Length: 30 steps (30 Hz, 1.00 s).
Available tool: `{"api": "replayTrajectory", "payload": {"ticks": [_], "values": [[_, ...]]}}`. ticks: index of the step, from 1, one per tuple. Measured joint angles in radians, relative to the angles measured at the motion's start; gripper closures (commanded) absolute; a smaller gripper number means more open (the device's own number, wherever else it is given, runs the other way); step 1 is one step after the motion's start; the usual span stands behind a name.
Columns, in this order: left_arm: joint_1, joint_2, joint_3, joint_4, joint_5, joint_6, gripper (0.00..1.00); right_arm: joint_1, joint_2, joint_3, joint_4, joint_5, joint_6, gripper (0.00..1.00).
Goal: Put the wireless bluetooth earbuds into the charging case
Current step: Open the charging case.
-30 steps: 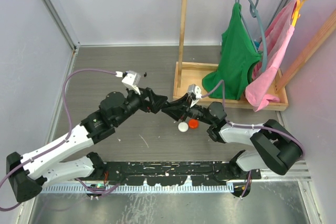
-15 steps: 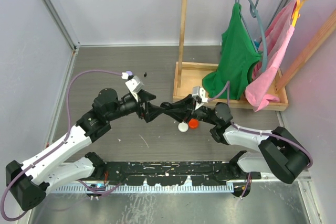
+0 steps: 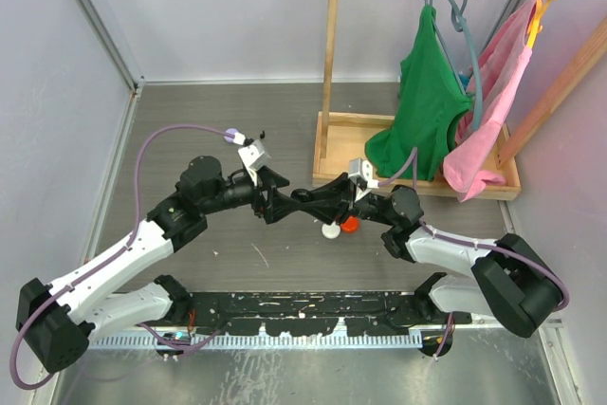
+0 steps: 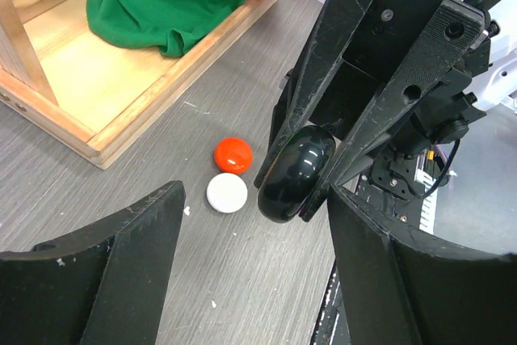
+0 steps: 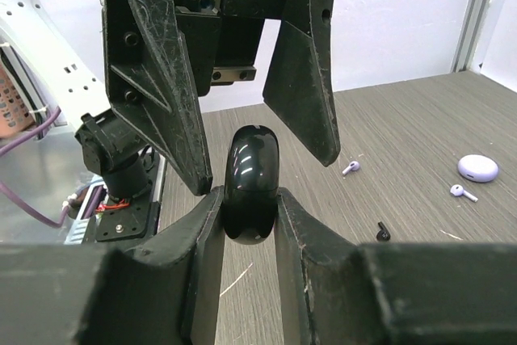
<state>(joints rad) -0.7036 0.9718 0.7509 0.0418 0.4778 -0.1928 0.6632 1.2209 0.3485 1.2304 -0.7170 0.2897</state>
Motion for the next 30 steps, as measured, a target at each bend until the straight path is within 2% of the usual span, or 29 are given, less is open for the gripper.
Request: {"api": "replayTrajectory", "payload": {"ticks": [21,30], "values": [[0.060,0.000,0.000,0.005,0.024,-0.105,0.27,-0.010,0.001,0.000,-0.005,-0.041,-0.006,0.99],[0.084,0.008,0.013,0.006,-0.021,-0.136,0.25,-0.009,0.001,-0.001,-0.009,-0.082,-0.013,0.99]]}}
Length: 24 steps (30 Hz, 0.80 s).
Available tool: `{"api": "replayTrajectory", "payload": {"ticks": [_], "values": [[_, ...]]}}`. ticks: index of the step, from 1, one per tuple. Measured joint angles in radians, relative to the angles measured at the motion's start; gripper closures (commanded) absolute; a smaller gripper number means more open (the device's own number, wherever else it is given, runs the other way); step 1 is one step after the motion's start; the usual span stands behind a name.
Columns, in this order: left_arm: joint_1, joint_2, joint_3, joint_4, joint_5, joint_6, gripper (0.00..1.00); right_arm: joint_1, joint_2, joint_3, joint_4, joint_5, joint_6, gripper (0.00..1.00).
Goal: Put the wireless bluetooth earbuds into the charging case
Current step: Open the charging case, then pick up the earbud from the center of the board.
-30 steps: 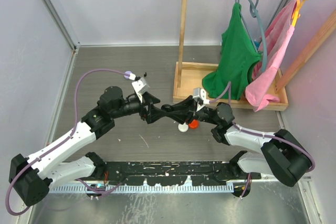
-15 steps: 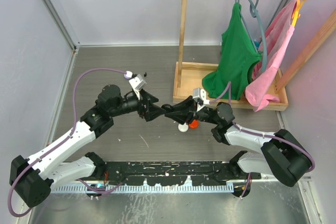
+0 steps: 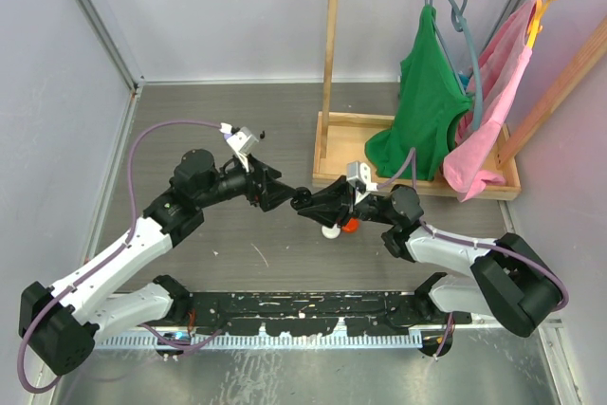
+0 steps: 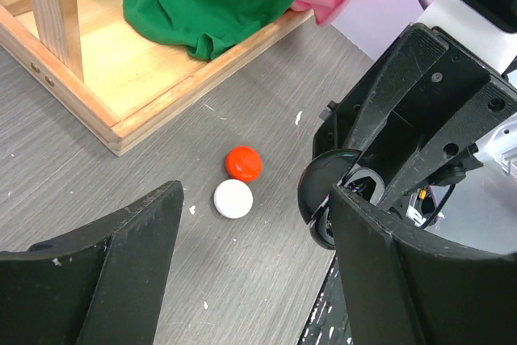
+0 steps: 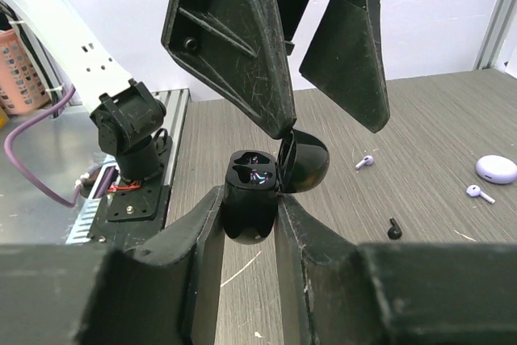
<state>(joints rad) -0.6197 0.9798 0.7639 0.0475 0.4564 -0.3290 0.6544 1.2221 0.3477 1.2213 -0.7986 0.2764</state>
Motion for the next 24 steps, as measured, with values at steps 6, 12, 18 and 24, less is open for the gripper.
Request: {"api": "replayTrajectory", "payload": {"ticks": [6,12,18,24], "values": [[0.000,0.000,0.002,-0.016,-0.027,-0.004,0.23,0.001,-0.003,-0.024,-0.012,0.021,-0.045,0.98],[0.001,0.006,0.042,-0.119,-0.122,-0.006,0.23,0.005,-0.034,-0.074,-0.081,0.113,-0.129,0.99],[0.001,0.067,0.090,-0.259,-0.278,-0.014,0.23,0.005,-0.077,-0.127,-0.116,0.229,-0.198,0.99],[0.020,0.241,0.167,-0.385,-0.397,0.005,0.24,0.005,-0.082,-0.153,-0.116,0.328,-0.234,0.99]]}}
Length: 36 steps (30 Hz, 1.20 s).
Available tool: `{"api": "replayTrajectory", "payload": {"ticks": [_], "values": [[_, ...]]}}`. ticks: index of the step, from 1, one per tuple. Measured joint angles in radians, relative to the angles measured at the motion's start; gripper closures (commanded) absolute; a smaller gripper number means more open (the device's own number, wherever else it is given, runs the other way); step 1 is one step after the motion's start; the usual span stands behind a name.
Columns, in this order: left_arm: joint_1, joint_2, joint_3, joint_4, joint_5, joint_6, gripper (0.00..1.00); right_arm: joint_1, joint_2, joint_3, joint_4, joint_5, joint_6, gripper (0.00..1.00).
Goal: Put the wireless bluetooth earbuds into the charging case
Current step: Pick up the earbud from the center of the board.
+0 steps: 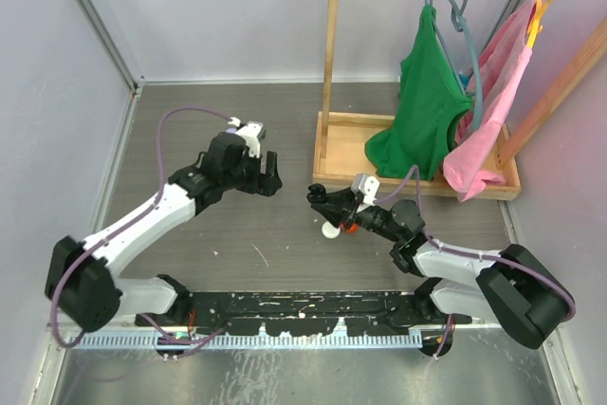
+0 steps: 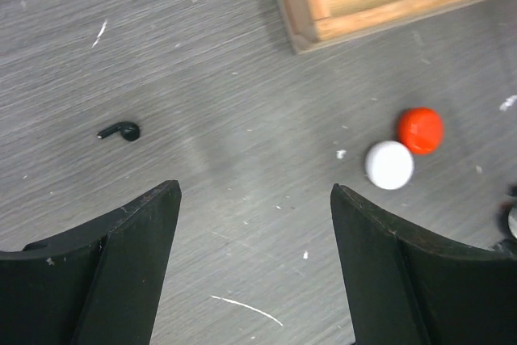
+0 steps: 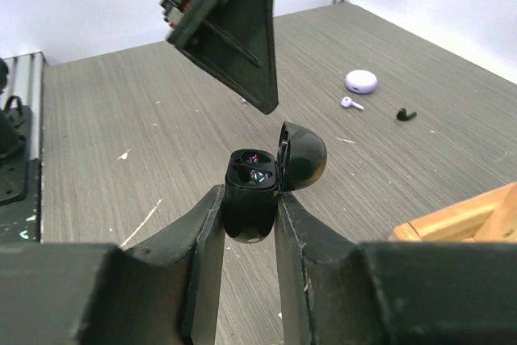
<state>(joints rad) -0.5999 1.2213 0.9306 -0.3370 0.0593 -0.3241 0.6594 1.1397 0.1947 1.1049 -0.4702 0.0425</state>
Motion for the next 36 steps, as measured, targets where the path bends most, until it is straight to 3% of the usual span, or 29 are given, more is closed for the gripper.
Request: {"api": "replayTrajectory", "payload": {"ticks": [11,20,27,36], "values": [[0.172,0.371,0.111,-0.005,0.024,0.001,0.24,0.000,0.041,-0.011,0.010,0.072,-0.019,0.99],[0.239,0.549,0.220,0.009,0.086,0.003,0.24,0.000,0.061,-0.011,0.011,0.082,-0.024,0.99],[0.247,0.619,0.235,-0.002,0.140,0.000,0.30,0.000,0.057,-0.011,0.007,0.084,-0.027,0.99],[0.247,0.586,0.193,-0.019,0.183,-0.053,0.34,0.000,0.056,-0.011,0.001,0.085,-0.030,0.99]]}}
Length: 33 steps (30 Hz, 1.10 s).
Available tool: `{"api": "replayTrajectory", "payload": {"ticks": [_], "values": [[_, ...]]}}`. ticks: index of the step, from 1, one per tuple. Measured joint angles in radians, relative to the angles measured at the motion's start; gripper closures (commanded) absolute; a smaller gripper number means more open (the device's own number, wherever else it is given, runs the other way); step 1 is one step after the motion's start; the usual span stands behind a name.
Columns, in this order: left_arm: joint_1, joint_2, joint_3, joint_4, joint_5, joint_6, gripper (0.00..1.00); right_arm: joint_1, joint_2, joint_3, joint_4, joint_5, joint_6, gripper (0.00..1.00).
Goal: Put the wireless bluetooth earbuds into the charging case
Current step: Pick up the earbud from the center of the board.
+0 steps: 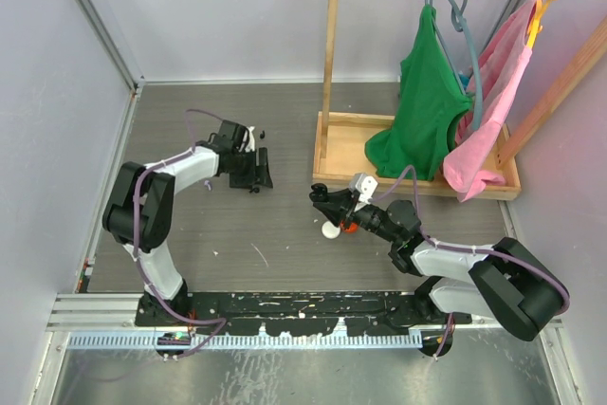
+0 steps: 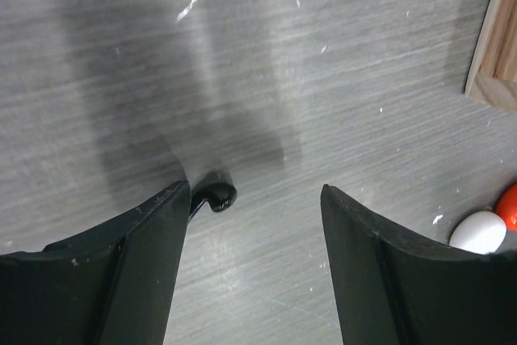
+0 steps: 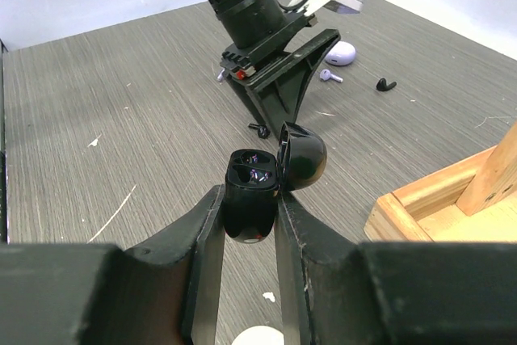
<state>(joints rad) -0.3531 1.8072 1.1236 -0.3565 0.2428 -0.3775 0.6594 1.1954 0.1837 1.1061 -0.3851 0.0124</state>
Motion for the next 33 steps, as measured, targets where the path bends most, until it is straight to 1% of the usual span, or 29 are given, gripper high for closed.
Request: {"api": "replayTrajectory", "payload": {"ticks": [7,11,16,22,30,33], "values": [[-0.001,-0.058,-0.069,-0.030,0.029,-0.053,0.35,0.000,0.000,0.000,-0.010,0.000,0.000,0.99],[-0.008,-0.077,-0.082,-0.049,0.038,-0.070,0.36,0.000,0.000,0.000,-0.012,0.000,0.000,0.99],[-0.019,-0.108,-0.076,-0.090,-0.021,-0.068,0.39,0.000,0.000,0.000,-0.017,0.000,0.000,0.99],[-0.041,-0.103,0.023,-0.185,-0.141,-0.004,0.43,0.000,-0.011,0.000,-0.024,0.003,-0.003,0.99],[-0.081,-0.016,0.122,-0.252,-0.207,0.052,0.44,0.000,-0.022,0.001,-0.036,0.008,-0.008,0.99],[-0.100,0.023,0.156,-0.280,-0.228,0.070,0.47,0.001,-0.022,0.001,-0.038,0.008,-0.007,0.99]]}}
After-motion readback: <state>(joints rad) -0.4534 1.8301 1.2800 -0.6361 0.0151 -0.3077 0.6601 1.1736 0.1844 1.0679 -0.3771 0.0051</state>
